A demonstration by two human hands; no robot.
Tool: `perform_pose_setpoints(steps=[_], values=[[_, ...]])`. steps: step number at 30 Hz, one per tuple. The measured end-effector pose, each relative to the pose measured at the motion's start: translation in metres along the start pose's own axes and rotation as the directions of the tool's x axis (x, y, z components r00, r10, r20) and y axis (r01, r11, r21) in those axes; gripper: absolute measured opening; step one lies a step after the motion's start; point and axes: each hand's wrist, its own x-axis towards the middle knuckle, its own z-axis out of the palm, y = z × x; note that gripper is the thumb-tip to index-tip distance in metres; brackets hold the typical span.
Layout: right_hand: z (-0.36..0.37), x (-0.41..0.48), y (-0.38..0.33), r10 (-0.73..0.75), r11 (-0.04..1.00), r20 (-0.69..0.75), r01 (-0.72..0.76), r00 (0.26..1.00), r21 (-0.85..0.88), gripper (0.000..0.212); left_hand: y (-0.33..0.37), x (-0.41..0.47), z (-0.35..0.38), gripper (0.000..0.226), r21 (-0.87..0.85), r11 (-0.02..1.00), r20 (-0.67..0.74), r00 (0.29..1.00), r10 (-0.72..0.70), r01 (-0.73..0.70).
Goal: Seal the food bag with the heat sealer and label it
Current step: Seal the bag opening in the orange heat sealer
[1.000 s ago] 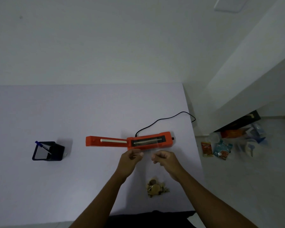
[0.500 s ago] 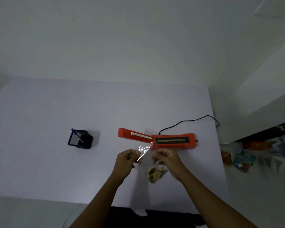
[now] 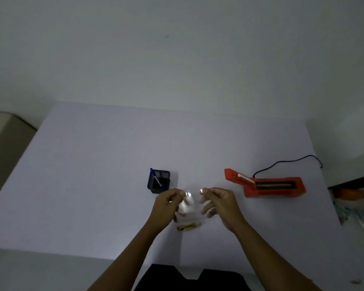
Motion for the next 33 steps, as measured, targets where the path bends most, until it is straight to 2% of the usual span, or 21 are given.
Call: perform_pose_setpoints(steps=[5, 9, 13, 17, 21, 24, 26, 28, 30, 33], values=[[0.042, -0.012, 0.011, -0.025, 0.998, -0.062, 0.028, 0.998, 0.056, 0.023, -0.01, 0.008, -0.041, 0.026, 0.027, 1.0, 0.066, 0.998, -0.009, 0.008], [0.049, -0.013, 0.038, -0.004, 0.996, -0.134, 0.017, 0.991, 0.093, 0.033, -0.019, 0.016, -0.051, 0.026, 0.01, 0.999, 0.047, 0.998, -0.05, 0.05], [0.038, -0.012, 0.067, 0.092, 0.995, 0.01, -0.092, 0.996, 0.048, 0.03, -0.019, 0.023, -0.049, 0.025, -0.014, 0.998, 0.062, 0.996, -0.067, 0.068], [0.037, -0.011, 0.085, 0.13, 0.989, 0.13, -0.139, 0.983, 0.055, 0.047, -0.012, 0.025, -0.043, 0.026, 0.007, 0.998, 0.131, 0.989, -0.069, 0.069], [0.041, -0.011, 0.089, 0.139, 0.984, 0.199, -0.157, 0.97, 0.081, 0.057, -0.006, 0.03, -0.042, 0.025, -0.033, 0.997, 0.113, 0.991, -0.07, 0.074], [0.04, -0.007, 0.091, 0.091, 0.988, 0.187, -0.065, 0.978, -0.143, 0.067, -0.002, 0.033, -0.039, 0.027, -0.057, 0.995, 0.1, 0.992, -0.074, 0.08], [0.038, -0.001, 0.097, 0.039, 0.961, 0.124, -0.004, 0.991, -0.275, 0.05, 0.001, 0.037, -0.037, 0.029, -0.054, 0.996, 0.101, 0.993, -0.069, 0.075], [0.036, 0.004, 0.104, 0.013, 0.957, 0.071, 0.009, 0.997, -0.292, 0.025, 0.002, 0.042, -0.033, 0.028, -0.058, 0.996, 0.119, 0.991, -0.065, 0.073], [0.031, 0.003, 0.104, 0.057, 0.967, 0.051, -0.043, 0.997, -0.252, 0.007, 0.003, 0.048, -0.029, 0.028, -0.068, 0.994, 0.126, 0.989, -0.072, 0.081], [0.018, 0.001, 0.103, 0.062, 0.978, 0.043, -0.052, 0.997, -0.203, 0.01, 0.006, 0.057, -0.018, 0.026, -0.087, 0.992, 0.084, 0.993, -0.088, 0.096]])
